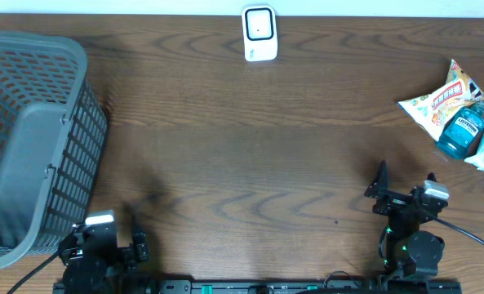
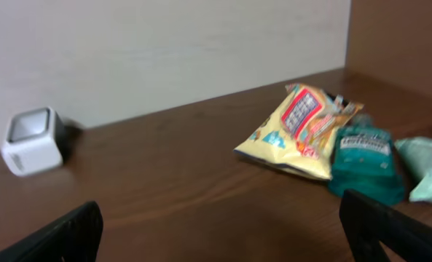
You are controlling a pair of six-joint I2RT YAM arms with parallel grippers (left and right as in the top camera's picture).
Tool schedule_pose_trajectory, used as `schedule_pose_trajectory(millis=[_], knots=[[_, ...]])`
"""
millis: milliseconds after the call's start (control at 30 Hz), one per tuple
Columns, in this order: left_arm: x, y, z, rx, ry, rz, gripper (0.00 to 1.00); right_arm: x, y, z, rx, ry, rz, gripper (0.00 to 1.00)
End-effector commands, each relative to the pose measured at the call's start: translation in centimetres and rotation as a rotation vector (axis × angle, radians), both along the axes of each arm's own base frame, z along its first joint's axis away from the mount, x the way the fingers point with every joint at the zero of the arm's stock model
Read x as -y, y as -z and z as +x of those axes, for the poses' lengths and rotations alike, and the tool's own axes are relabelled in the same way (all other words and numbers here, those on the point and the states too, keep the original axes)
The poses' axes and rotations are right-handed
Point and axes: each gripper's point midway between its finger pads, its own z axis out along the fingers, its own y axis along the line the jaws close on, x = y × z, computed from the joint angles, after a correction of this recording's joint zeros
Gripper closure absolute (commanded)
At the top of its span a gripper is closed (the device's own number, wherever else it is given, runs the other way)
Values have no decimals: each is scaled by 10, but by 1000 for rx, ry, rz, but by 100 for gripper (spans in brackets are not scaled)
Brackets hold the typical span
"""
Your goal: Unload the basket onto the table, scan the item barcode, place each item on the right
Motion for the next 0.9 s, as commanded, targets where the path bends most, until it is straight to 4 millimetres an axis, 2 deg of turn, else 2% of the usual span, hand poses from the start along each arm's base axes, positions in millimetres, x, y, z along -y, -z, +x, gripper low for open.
schedule_pose_trajectory(millis=[0,100,233,533,867], knots=[[-1,9,3,-20,1,19,2,1,2,0,-57,-9,-220,1],[-1,13,4,-30,1,19,2,3,3,0,-85,-5,-311,1],[-1,22,8,-46,2,20,2,3,3,0,-85,-5,-313,1],[-1,65,12,-146,2,23,2,3,3,0,-84,-5,-313,1],[-4,66,12,-148,-10,32,2,3,3,0,-83,-5,-313,1]])
